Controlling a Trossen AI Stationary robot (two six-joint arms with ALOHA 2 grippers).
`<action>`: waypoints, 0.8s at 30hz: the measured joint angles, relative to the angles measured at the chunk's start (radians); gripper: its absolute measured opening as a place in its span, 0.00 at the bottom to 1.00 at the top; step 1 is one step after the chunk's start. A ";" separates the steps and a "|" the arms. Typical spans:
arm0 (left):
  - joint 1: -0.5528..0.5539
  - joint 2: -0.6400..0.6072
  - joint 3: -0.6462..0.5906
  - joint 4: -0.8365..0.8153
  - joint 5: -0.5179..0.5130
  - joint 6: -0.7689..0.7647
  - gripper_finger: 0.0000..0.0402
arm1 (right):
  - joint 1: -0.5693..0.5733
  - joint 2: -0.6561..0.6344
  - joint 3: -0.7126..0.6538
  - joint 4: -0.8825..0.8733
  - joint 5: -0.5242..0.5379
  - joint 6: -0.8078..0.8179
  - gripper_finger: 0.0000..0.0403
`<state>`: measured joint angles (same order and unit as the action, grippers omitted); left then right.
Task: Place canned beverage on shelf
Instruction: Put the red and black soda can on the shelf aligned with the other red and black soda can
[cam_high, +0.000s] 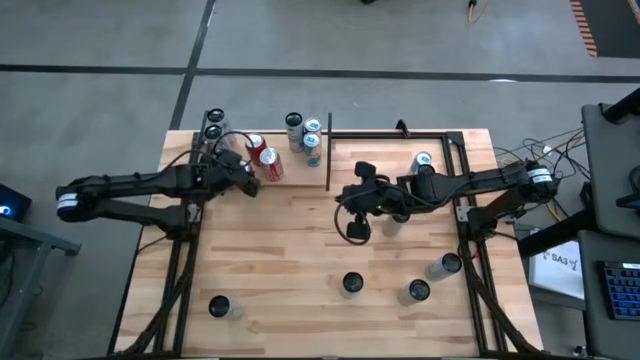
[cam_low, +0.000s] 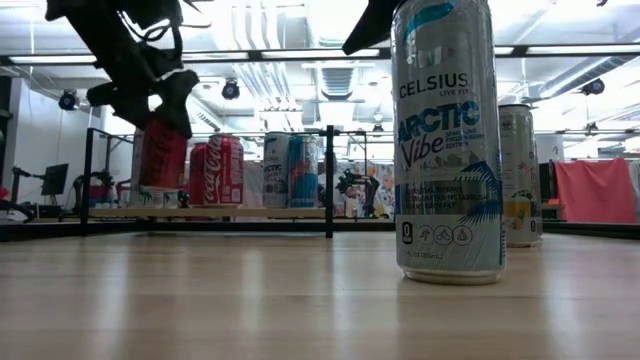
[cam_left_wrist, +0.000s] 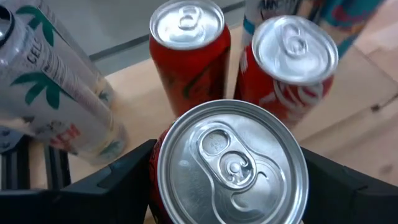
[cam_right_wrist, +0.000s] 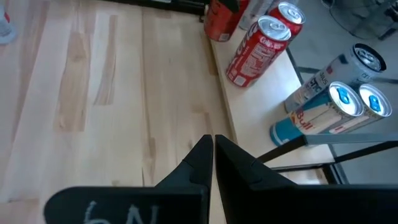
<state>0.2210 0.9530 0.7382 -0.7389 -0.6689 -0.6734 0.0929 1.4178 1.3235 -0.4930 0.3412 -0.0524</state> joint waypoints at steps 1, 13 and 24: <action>0.012 -0.001 -0.002 0.018 0.000 0.011 0.72 | 0.000 0.000 0.000 0.005 0.000 0.000 0.02; 0.119 -0.006 -0.081 0.208 0.040 0.102 0.72 | 0.000 0.000 0.000 0.032 0.000 0.106 0.02; 0.197 0.029 -0.113 0.322 0.106 0.174 0.72 | 0.000 0.000 0.000 0.118 0.000 0.129 0.02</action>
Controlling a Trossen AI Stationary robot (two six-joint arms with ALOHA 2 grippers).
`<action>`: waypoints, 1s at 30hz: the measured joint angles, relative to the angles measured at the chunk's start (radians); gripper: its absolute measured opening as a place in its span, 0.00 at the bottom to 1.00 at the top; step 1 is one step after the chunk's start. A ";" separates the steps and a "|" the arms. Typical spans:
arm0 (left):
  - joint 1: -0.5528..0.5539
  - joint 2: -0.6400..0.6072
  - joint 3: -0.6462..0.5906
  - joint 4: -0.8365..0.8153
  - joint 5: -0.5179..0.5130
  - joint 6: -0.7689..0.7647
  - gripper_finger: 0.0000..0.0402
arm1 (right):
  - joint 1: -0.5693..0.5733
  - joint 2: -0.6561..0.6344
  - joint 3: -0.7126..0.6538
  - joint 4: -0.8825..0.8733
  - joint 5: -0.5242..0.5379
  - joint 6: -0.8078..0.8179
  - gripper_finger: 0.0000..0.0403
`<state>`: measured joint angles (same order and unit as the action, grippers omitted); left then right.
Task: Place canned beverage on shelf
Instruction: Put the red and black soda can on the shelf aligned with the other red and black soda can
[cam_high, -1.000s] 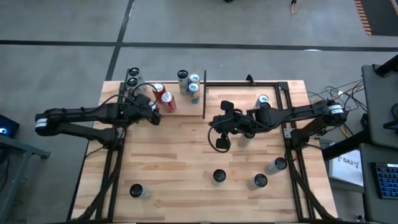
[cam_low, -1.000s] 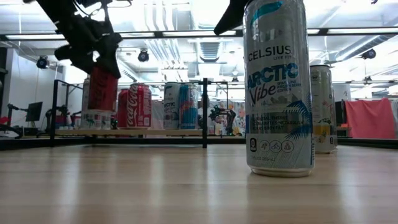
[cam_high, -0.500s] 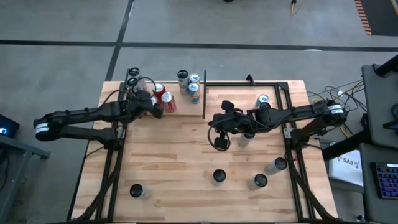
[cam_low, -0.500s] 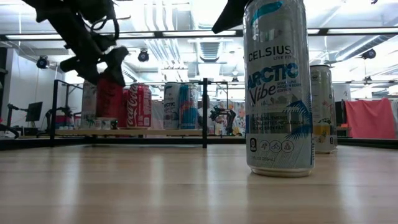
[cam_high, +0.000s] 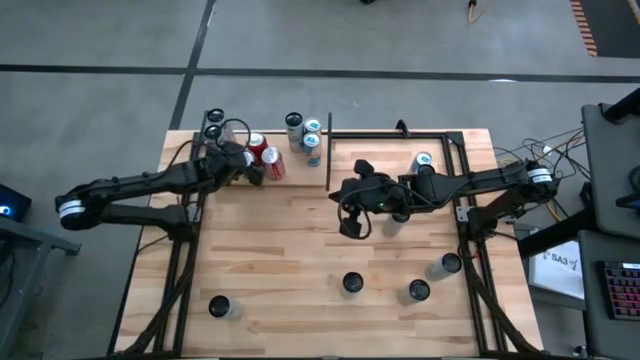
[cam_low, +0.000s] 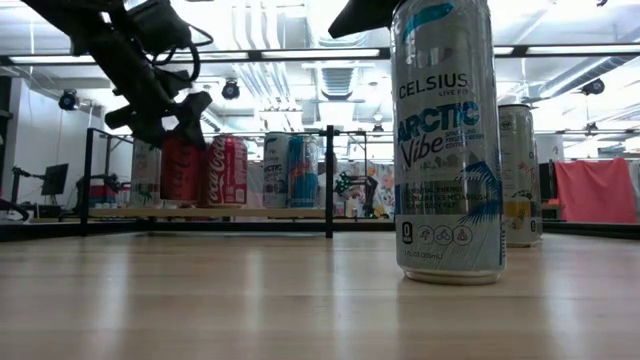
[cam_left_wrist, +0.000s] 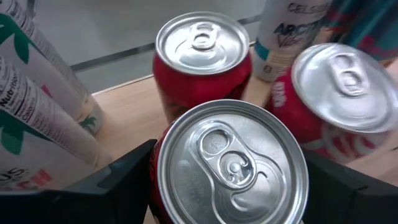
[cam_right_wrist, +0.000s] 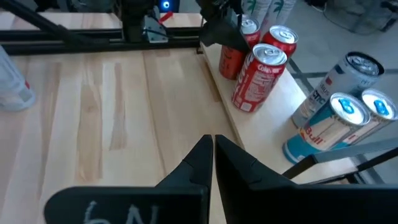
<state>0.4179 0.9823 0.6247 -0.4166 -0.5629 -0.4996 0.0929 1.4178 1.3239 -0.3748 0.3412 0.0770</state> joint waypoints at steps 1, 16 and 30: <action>0.003 0.006 0.000 0.004 0.000 0.002 0.72 | 0.000 0.000 0.000 -0.001 0.000 0.010 0.02; 0.013 0.121 0.038 0.063 -0.004 -0.014 0.78 | 0.000 0.000 0.000 -0.014 0.000 0.028 0.02; 0.013 0.134 0.050 0.068 -0.004 -0.019 0.81 | 0.000 0.000 0.000 -0.021 0.000 0.025 0.02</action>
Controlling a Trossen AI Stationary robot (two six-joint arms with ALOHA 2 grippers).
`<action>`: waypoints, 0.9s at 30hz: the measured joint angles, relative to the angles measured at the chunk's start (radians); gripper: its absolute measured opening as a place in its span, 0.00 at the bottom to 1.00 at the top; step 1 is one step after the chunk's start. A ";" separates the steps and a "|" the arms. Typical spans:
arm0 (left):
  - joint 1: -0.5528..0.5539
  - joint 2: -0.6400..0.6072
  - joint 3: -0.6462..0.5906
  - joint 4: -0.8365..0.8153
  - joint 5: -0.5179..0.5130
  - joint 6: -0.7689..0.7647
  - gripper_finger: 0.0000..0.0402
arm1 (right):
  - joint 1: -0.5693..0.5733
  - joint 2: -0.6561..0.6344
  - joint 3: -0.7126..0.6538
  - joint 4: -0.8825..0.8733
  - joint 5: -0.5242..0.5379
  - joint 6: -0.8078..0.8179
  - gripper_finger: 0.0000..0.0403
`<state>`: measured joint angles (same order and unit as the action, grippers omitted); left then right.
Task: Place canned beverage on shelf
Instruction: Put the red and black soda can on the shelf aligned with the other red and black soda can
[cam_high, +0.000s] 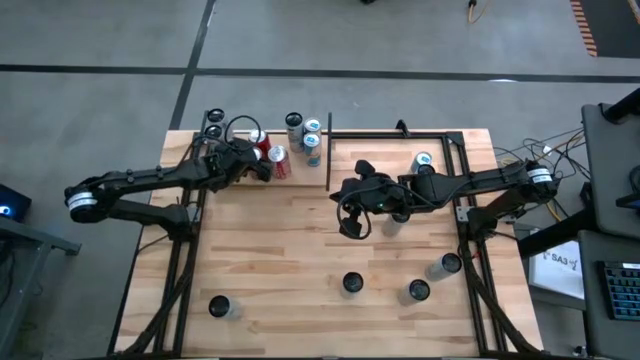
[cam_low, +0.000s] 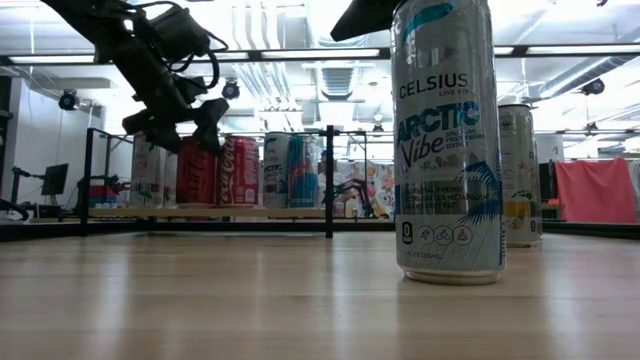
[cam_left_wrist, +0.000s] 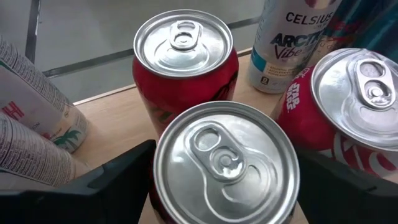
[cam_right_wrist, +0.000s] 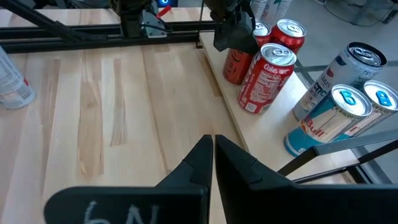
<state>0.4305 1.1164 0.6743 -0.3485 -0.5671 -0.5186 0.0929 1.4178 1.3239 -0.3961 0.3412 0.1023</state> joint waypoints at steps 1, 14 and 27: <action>0.000 -0.001 0.000 0.000 0.000 0.000 0.81 | 0.000 0.000 0.000 0.000 0.000 0.000 0.02; 0.000 -0.002 0.000 -0.005 0.001 0.001 0.82 | 0.000 0.000 0.000 -0.007 0.000 0.002 0.02; 0.000 -0.002 0.000 -0.010 0.004 0.004 0.83 | 0.000 -0.001 0.000 -0.007 0.000 0.003 0.02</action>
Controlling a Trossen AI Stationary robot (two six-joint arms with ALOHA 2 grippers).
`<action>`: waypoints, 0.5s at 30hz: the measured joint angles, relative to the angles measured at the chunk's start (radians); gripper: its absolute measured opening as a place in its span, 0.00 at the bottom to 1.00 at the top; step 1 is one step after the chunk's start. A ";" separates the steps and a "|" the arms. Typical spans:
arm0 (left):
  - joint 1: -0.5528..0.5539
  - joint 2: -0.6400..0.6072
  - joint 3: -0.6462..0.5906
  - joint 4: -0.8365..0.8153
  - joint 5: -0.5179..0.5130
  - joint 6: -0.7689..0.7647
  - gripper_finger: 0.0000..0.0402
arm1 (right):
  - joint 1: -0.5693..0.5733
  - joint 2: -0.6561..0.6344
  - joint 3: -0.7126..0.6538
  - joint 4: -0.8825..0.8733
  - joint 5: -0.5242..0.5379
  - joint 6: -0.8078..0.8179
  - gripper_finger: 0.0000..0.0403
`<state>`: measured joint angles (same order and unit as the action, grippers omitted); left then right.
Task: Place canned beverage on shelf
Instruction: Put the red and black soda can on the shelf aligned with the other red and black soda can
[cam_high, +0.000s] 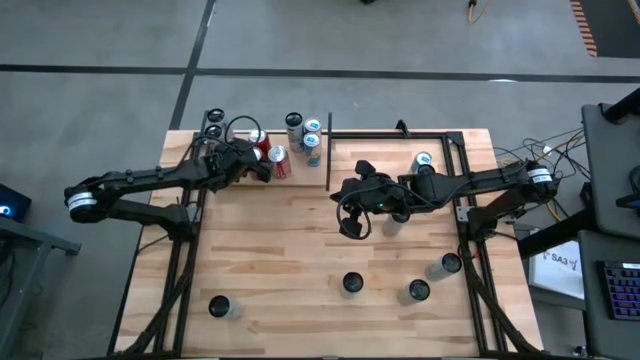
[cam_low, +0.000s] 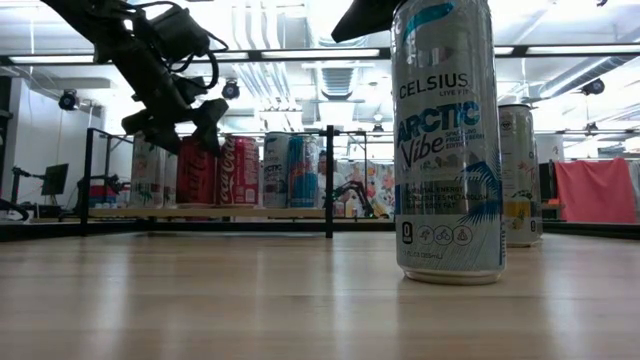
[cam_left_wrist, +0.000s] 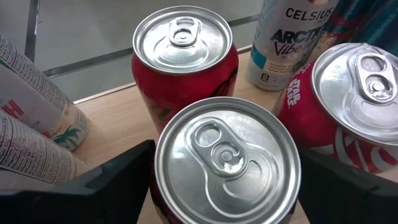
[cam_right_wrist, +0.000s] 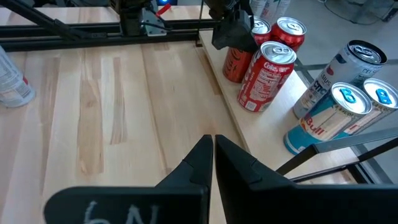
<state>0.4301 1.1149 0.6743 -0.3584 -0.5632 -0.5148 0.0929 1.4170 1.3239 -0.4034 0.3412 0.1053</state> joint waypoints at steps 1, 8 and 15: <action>0.000 0.000 0.000 0.000 0.000 0.001 0.84 | 0.000 0.000 0.000 0.000 0.000 0.000 0.02; 0.000 -0.004 0.003 -0.014 0.016 0.038 0.92 | 0.000 0.000 0.000 -0.002 0.000 0.000 0.02; 0.000 -0.008 0.124 -0.169 0.026 0.070 0.94 | 0.000 0.000 0.000 -0.002 0.000 0.009 0.02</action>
<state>0.4301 1.1065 0.7982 -0.5269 -0.5373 -0.4452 0.0933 1.4166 1.3239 -0.4057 0.3412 0.1146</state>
